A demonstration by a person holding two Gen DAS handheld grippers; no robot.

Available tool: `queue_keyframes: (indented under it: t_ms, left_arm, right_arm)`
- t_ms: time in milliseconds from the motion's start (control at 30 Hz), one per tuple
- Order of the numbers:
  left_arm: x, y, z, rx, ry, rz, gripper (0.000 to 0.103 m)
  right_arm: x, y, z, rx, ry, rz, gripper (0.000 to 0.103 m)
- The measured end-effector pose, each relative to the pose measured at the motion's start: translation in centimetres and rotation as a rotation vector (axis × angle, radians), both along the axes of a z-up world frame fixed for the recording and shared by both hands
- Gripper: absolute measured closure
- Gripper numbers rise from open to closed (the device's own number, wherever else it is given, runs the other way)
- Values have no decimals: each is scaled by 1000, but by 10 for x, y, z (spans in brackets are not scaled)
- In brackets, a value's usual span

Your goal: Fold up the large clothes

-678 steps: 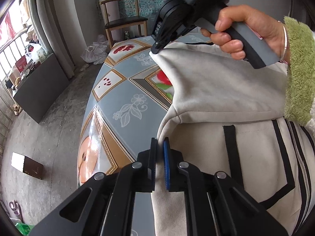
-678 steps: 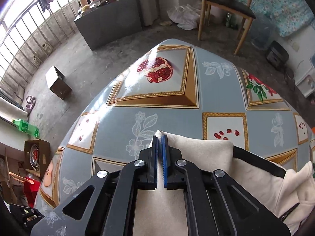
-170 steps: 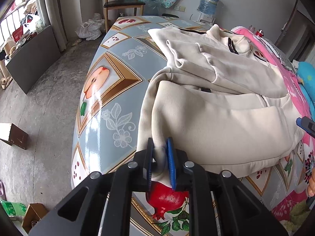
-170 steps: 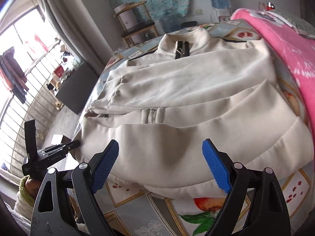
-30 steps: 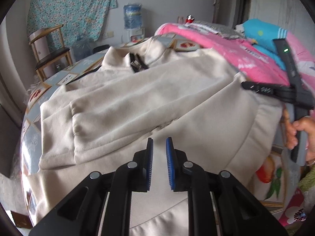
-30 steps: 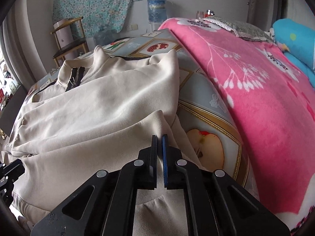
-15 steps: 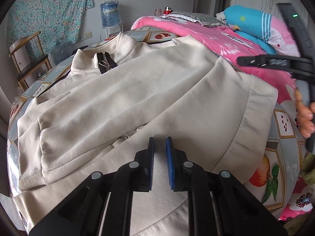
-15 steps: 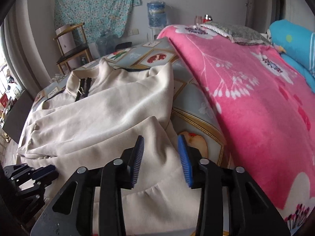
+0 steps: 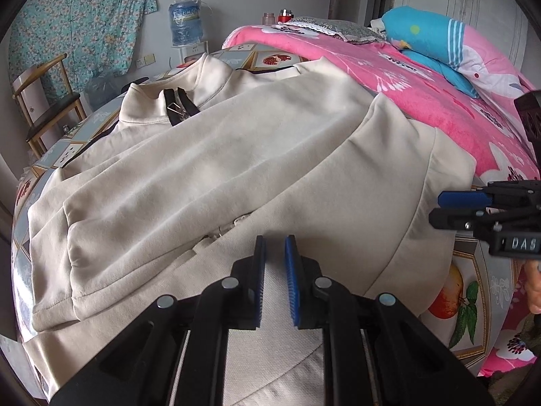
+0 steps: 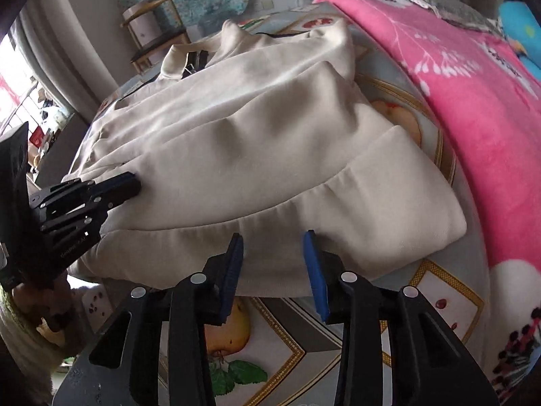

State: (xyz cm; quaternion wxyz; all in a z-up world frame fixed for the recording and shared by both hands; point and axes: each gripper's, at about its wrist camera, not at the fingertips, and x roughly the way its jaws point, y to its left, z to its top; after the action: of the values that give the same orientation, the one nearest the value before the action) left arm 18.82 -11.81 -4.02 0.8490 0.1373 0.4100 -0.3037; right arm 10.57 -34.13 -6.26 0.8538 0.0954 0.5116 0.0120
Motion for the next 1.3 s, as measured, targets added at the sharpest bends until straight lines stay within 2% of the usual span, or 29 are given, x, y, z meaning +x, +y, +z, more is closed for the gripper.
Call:
queue_keyframes:
  t_ms: [67,133,200,267,367,467,567,667,733,767,933,1033,1100,1200,1300]
  left_arm:
    - [2,1,0,-3,10,-6,90]
    - [6,3,1,-18,37,-16,90]
    - [13,9,2,-50,85,-25,90]
    - [23,16,2,-104,159,-22,90]
    - [31,23,2,-153,227,-9,92]
    - [29,24,2,-158,233,-3,93]
    - [26,22,3,-147,223,-3,93]
    - [24,21,8,-124,213,-2,93]
    - [20,20,15,-104,184,-8,92]
    - [17,21,20,-105,177,-16,91]
    - [17,32,45,-88,134,4,79]
    - [28,45,66,-75,122,59,62]
    - [40,57,81,-75,116,105,46]
    - [63,76,103,-105,117,176,28]
    - [96,91,119,-130,126,247,24]
  right_arm:
    - [-2,9,8,-28,-12,14,68]
    - [-9,25,21,-4,-50,84,66]
    - [-16,45,31,27,-93,170,65]
    - [-20,64,33,4,-114,221,65]
    - [-12,70,20,-34,-80,201,65]
    - [-2,60,0,-29,-17,163,65]
    - [-3,57,-1,-16,-8,163,65]
    - [-3,57,7,-16,-12,156,58]
    - [-3,53,16,6,-36,154,38]
    - [-3,50,21,22,-49,153,34]
    - [5,35,46,69,-75,142,27]
    - [24,25,60,100,-67,122,26]
    - [41,16,70,150,-69,120,24]
    - [74,3,85,191,-64,112,22]
    - [116,0,96,188,-55,126,18]
